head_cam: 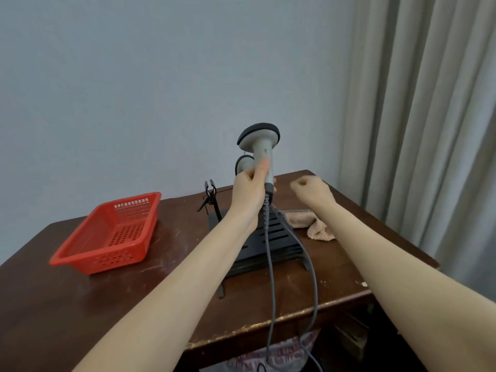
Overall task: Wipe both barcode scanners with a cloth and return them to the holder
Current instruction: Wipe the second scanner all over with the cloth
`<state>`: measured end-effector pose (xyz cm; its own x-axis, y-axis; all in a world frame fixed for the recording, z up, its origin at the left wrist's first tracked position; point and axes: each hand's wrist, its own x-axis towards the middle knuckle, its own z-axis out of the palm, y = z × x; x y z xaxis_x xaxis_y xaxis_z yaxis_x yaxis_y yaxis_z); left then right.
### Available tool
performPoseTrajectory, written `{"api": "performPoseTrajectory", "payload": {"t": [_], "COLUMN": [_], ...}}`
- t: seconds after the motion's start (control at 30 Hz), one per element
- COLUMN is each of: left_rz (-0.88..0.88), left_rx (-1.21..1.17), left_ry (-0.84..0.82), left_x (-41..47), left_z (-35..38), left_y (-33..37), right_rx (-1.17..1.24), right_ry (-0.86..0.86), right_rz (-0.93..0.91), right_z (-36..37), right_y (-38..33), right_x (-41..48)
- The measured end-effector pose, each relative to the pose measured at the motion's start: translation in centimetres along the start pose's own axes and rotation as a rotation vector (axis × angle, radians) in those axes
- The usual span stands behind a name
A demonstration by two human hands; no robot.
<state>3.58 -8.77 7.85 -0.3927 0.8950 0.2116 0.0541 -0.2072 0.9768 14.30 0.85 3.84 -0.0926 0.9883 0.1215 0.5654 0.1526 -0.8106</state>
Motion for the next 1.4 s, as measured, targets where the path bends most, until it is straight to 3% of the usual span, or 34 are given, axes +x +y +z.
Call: {"api": "performPoseTrajectory", "payload": {"t": [0.13,0.3,0.4,0.53,0.67,0.77,0.97,1.13,1.4], "left_rz": [0.010,-0.022,-0.038,-0.057,-0.067,-0.097,-0.115,-0.094,-0.031], "left_rx": [-0.022,-0.052,-0.082,-0.107,-0.089,-0.087,-0.041,0.007,0.054], "left_ry": [0.029,0.051,0.076,0.103,0.101,0.101,0.092,0.107,0.092], "left_x": [0.5,0.8,1.0,1.7,2.3,2.5,2.7,3.0,3.1], "left_z": [-0.5,-1.8,-2.6,-3.5,-4.1,-4.4,-5.2,-6.0,-6.2], "left_y": [-0.5,-0.5,-0.5,-0.4,-0.4,-0.6,-1.4,-2.0,-2.5], "right_rx": [-0.490,-0.671,-0.583,-0.196,0.065,0.187,0.267,0.199,0.153], "right_ry": [-0.166,-0.243,-0.181,0.029,0.279,0.333,0.175,-0.138,-0.259], "right_rz": [0.110,0.116,0.135,0.153,-0.038,-0.210,-0.516,-0.607,-0.646], "right_z": [1.3,3.0,3.2,2.5,0.8,-0.1,1.3,2.8,2.4], "right_y": [3.7,5.0,5.4,4.2,-1.2,-5.4,-10.3,-10.6,-10.7], "right_x": [0.3,1.2,1.7,2.6,2.9,2.7,1.3,-0.3,-1.2]}}
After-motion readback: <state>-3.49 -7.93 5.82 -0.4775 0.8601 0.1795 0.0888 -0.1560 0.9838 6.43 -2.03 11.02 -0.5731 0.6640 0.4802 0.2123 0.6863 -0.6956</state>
